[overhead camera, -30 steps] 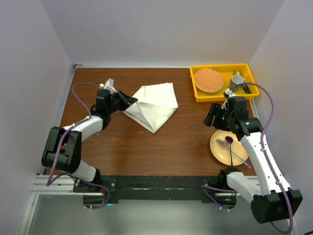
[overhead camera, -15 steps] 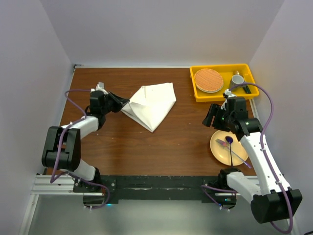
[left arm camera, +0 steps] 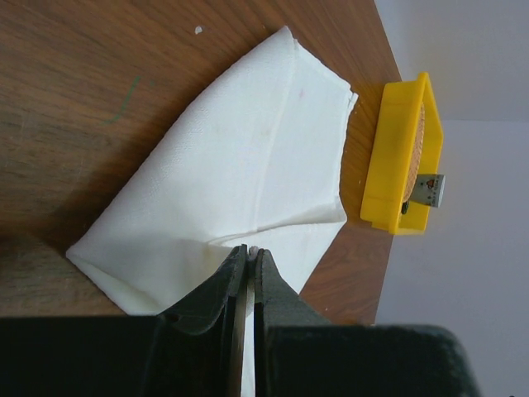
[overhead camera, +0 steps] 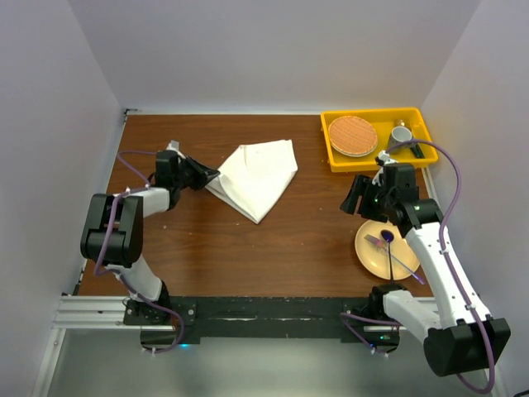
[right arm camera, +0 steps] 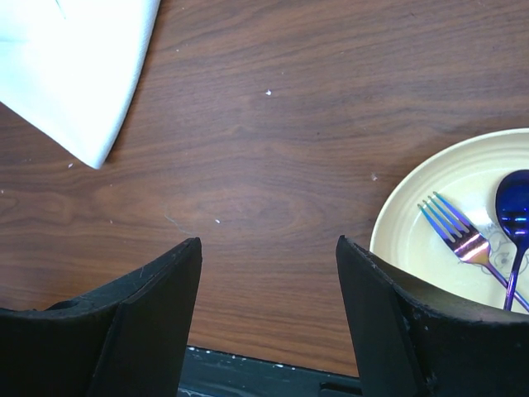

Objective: Fold the napkin, place the utensils inside, and roll it up
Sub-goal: Fold the napkin

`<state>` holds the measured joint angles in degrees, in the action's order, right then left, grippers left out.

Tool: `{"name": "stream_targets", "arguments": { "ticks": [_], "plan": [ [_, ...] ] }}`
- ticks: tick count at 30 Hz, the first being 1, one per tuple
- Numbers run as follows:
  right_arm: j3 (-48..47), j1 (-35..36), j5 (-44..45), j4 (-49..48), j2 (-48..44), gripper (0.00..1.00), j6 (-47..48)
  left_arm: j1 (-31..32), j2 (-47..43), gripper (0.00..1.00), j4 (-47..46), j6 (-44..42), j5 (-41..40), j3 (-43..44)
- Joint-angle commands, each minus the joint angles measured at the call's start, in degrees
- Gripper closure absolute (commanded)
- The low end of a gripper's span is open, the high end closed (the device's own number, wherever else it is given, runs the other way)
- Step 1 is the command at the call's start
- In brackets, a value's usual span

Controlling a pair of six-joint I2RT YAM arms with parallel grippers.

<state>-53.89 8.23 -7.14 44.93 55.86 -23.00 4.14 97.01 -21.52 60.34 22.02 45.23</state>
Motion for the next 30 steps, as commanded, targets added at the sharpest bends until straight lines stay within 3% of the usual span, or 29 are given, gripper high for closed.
{"name": "stream_targets", "arguments": {
  "ticks": [1, 22, 25, 27, 28, 29, 30],
  "plan": [
    [0.4, -0.1, -1.4, -2.0, 0.0, 0.29, 0.6, -0.7, 2.0, 1.0, -1.9, -1.7, 3.2, 3.6],
    [-0.1, -0.1, -2.7, -3.1, 1.5, 0.28, 0.5, -3.4, 6.3, 1.0, 7.4, -5.8, 5.1, 9.8],
    [0.2, -0.1, -3.1, -3.7, 2.1, 0.28, 0.5, -3.6, 2.8, 0.96, 11.1, -7.5, 1.3, 9.8],
    [0.5, -0.1, -4.1, -4.9, 3.2, 0.28, 0.5, -3.9, -0.7, 0.9, 19.5, -12.4, -4.2, 13.0],
    [0.7, -0.1, -4.7, -5.7, 3.8, 0.28, 0.7, -4.1, -2.2, 0.82, 25.0, -14.6, -8.0, 15.0],
    [0.9, 0.0, -5.3, -6.6, 4.4, 0.28, 0.7, -4.1, -5.7, 0.76, 32.5, -18.4, -17.2, 18.5],
    [0.8, 0.6, -5.6, -7.9, 6.3, 0.28, 0.6, -4.1, -7.7, 0.69, 34.0, -19.7, -21.1, 19.3]
  ]
}}
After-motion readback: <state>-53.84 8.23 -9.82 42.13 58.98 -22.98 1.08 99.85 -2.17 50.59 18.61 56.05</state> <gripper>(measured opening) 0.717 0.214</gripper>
